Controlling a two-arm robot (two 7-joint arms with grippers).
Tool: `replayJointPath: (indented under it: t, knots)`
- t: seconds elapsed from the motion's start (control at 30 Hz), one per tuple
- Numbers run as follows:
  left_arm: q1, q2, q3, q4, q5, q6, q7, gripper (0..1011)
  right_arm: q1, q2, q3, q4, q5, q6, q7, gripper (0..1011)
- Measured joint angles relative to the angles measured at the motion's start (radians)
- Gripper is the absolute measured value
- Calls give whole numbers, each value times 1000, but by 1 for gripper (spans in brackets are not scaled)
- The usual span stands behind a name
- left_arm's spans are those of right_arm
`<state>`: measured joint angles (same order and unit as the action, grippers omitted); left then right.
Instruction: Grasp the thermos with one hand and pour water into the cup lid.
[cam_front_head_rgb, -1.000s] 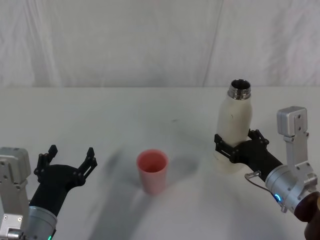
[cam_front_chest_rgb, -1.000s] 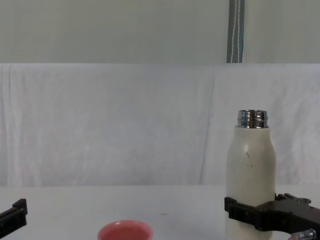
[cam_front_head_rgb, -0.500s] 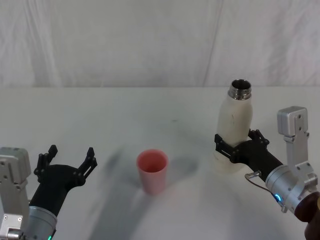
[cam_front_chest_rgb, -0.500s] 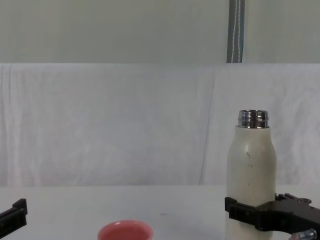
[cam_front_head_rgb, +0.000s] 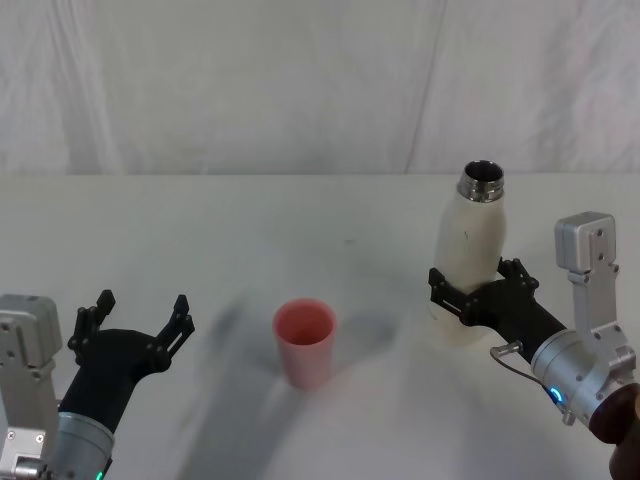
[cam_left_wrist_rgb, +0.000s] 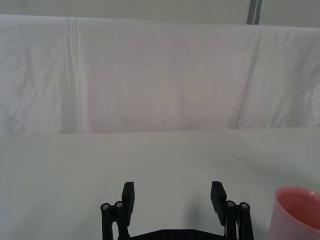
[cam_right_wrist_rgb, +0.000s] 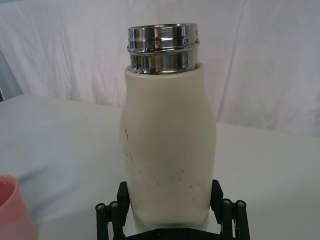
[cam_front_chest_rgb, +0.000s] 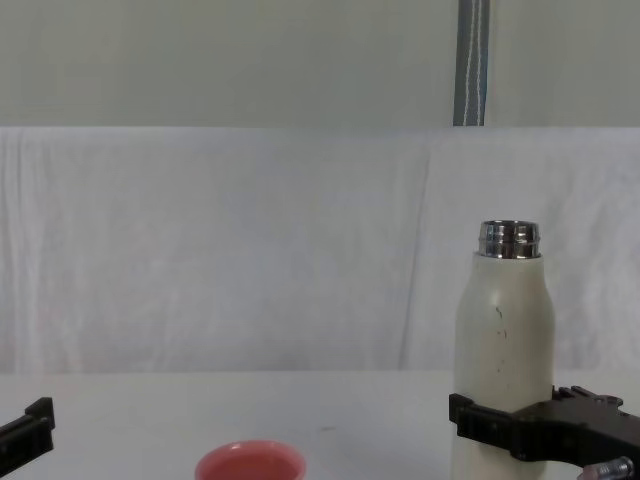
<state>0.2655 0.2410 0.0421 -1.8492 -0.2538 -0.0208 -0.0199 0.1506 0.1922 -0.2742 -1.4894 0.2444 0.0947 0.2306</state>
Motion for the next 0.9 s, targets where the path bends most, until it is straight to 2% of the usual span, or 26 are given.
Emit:
replayJointPath:
  t: [0.9]
  knots:
    - [0,0,0,0,0,0,0,1001,-3,0,2,-2,1,0,0,1001]
